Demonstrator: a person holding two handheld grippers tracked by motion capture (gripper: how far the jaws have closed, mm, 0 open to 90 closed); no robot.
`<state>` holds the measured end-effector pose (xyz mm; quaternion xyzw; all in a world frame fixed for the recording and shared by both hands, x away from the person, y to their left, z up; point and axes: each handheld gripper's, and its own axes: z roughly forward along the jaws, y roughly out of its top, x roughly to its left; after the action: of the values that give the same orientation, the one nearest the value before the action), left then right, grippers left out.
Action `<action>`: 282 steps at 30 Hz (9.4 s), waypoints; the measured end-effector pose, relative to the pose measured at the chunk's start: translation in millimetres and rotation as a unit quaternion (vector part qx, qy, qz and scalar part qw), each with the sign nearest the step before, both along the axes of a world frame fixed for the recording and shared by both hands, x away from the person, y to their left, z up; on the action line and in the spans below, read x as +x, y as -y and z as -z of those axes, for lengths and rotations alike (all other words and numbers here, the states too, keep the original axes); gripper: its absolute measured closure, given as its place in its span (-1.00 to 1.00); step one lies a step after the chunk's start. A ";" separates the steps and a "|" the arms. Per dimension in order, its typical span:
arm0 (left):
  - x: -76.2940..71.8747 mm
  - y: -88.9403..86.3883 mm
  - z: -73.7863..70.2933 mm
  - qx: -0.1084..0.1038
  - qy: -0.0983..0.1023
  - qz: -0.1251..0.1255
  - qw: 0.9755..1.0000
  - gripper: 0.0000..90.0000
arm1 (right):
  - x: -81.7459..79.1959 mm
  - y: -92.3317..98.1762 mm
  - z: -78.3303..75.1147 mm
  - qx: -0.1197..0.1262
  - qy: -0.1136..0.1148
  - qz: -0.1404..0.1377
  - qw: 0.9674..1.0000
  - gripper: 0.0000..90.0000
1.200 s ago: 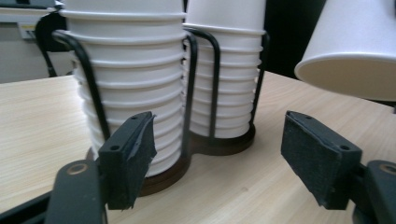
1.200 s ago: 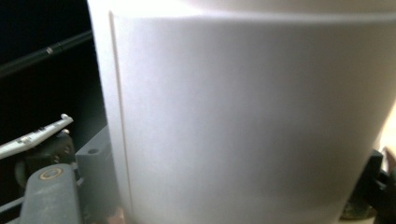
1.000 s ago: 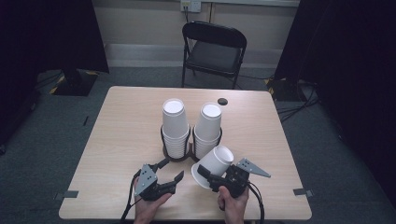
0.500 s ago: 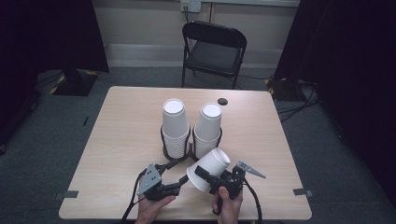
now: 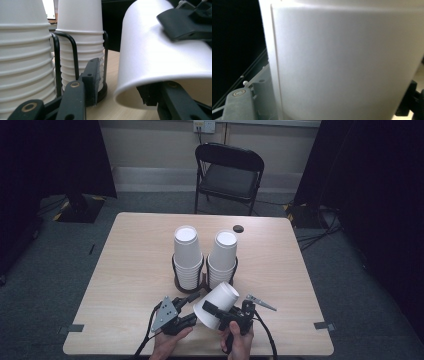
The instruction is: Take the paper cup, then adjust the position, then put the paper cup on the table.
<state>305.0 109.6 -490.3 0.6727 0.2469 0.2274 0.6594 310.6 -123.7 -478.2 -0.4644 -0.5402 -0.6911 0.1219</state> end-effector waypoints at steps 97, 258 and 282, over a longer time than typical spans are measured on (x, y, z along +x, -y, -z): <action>29.3 -39.4 -49.6 0.165 -0.169 0.071 0.969 0.92 | -27.0 5.4 -3.2 -0.414 0.289 0.042 0.862 -0.65; 29.3 -58.0 -25.1 0.059 -0.144 -0.046 0.987 -0.63 | 2.2 25.4 -12.7 -0.408 0.298 0.127 0.853 -0.73; 14.0 -67.1 2.0 0.063 -0.099 -0.157 0.981 -0.66 | 45.9 67.4 -35.0 -0.367 0.250 0.195 0.874 -0.73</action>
<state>318.9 176.8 -492.4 0.6854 0.3986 0.2752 0.5437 356.5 -191.1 -443.2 -0.3837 -0.6662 -0.5455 -0.3338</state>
